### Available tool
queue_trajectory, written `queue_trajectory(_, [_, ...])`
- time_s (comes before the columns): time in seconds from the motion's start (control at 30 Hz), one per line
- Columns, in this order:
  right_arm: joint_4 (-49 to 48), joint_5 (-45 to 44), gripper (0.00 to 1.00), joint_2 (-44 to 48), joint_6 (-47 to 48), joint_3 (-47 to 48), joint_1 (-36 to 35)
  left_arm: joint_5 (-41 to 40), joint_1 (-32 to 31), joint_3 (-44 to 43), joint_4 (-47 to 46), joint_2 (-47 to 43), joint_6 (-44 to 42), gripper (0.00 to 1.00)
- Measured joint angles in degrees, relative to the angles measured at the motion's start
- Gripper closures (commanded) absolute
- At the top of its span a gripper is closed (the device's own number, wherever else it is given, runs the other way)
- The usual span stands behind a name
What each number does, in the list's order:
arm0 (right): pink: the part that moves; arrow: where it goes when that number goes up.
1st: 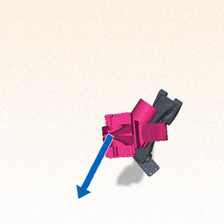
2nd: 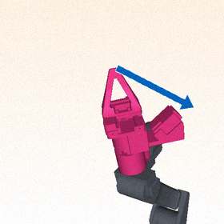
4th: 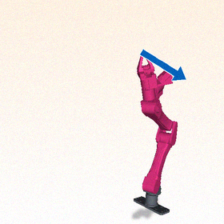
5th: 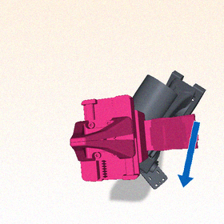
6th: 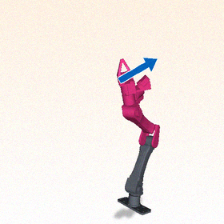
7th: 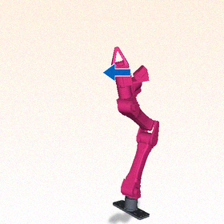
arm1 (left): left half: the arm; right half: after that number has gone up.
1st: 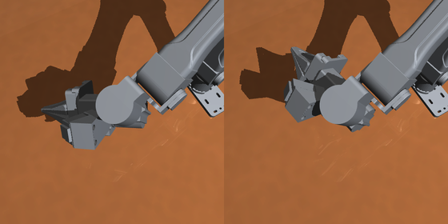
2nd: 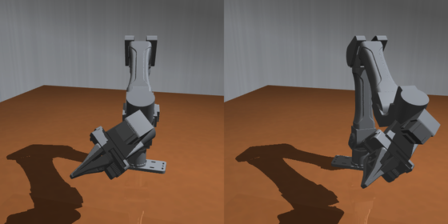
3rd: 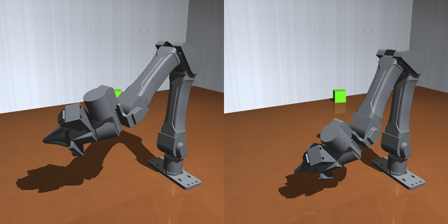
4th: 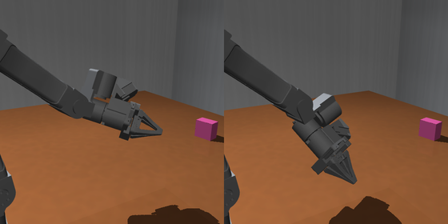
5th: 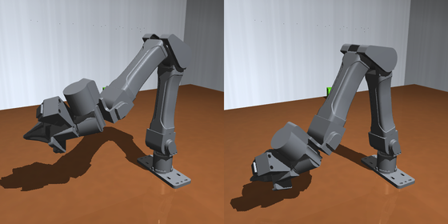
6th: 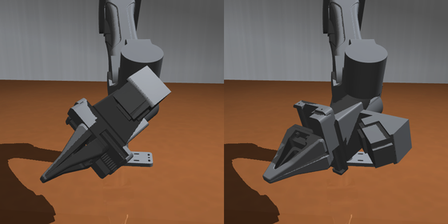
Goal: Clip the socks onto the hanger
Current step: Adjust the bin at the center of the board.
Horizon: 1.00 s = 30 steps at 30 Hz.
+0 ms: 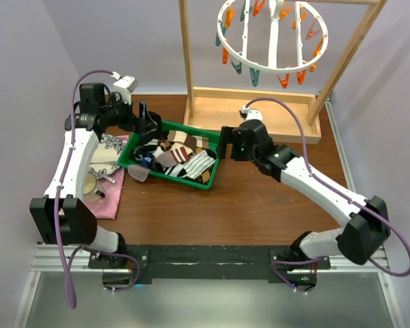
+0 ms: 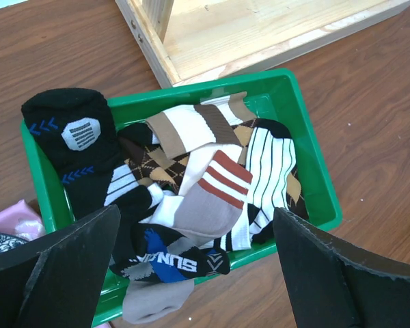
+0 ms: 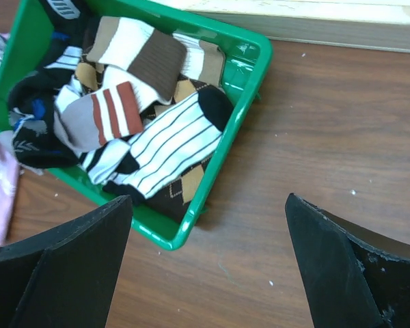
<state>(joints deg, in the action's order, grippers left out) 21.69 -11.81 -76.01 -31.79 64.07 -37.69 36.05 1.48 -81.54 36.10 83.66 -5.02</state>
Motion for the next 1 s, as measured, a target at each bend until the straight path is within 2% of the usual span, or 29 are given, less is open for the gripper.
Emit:
queue_trajectory(0.23, [-1.4, -3.7, 0.02, -10.4, -0.1, 4.0, -2.7, 0.2, 0.0, -0.1, 0.0, 0.0, 0.0, 0.00])
queue_trajectory(0.37, [-3.4, -6.5, 0.06, -15.6, -0.1, 4.1, -2.8, 0.2, 0.0, -0.8, 0.0, -0.1, 0.0, 0.00])
queue_trajectory(0.6, [-6.0, -10.8, 0.25, -23.2, -0.6, 5.3, -2.9, 0.1, 0.0, -1.0, 0.0, -1.0, 0.0, 0.00])
queue_trajectory(0.7, [-7.0, -11.3, 0.30, -25.5, -1.1, 5.8, -3.0, 0.1, 0.0, -1.6, 0.0, -1.0, 0.0, 0.00])
queue_trajectory(0.9, [-7.4, -11.8, 0.39, -26.6, -2.5, 5.7, -4.8, -0.3, 0.0, -2.1, 0.0, -1.5, -0.1, 0.00])
queue_trajectory(1.0, [-7.2, -12.9, 0.50, -26.6, -3.3, 5.2, -7.1, -0.4, 0.0, -2.1, 0.0, -1.7, -0.1, 0.00])
